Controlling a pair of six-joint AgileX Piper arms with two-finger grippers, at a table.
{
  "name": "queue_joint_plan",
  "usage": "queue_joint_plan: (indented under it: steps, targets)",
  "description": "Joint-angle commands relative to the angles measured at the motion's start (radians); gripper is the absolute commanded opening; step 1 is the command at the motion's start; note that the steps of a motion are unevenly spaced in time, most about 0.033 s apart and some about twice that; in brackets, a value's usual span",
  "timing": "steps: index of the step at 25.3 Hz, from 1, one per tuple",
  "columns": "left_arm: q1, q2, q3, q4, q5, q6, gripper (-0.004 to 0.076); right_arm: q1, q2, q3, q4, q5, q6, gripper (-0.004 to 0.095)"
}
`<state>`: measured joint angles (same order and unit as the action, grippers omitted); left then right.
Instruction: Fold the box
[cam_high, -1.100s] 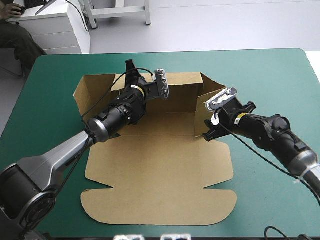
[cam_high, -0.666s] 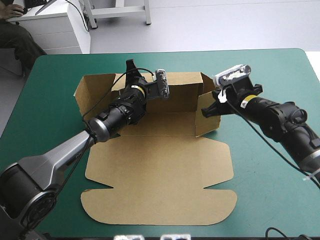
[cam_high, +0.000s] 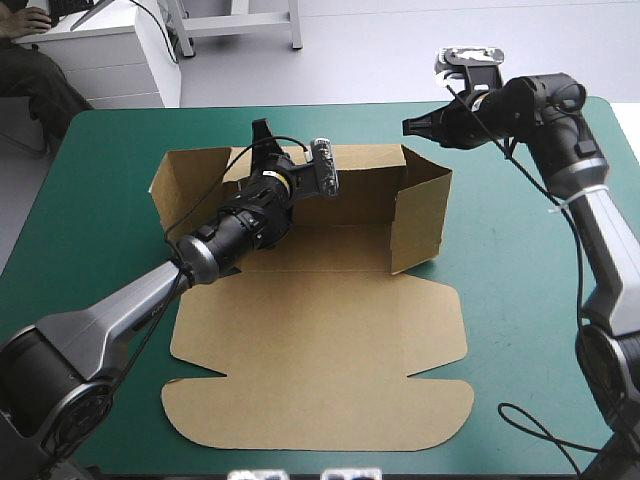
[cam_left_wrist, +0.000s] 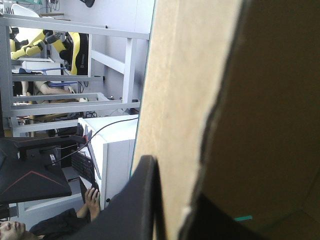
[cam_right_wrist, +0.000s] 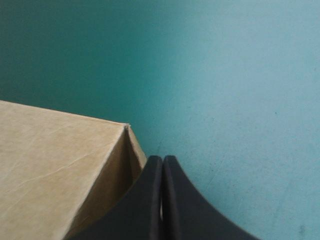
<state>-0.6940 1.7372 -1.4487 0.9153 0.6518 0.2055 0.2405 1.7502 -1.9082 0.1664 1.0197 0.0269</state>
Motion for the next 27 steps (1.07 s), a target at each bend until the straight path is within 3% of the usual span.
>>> queue_joint_plan:
  steps: [1, 10, 16, 22, 27]
  targets:
    - [-0.013, -0.017, -0.004, -0.126, -0.005, -0.032, -0.0008, -0.008, 0.027, -0.042, -0.003, -0.021, 0.027, -0.0019]
    - [-0.013, -0.017, -0.004, -0.128, -0.004, -0.032, -0.0008, -0.008, 0.099, -0.031, 0.060, 0.143, -0.044, -0.0019]
    - [-0.013, -0.017, -0.004, -0.128, 0.004, -0.032, -0.0008, -0.008, 0.070, -0.031, 0.158, 0.129, -0.094, -0.0019]
    - [-0.013, -0.017, -0.004, -0.126, 0.004, -0.032, -0.0008, -0.008, 0.040, -0.026, 0.149, 0.167, -0.096, -0.0019]
    - [-0.013, -0.017, -0.004, -0.125, 0.004, -0.032, -0.0008, -0.008, -0.022, 0.087, 0.158, 0.096, -0.117, -0.0019]
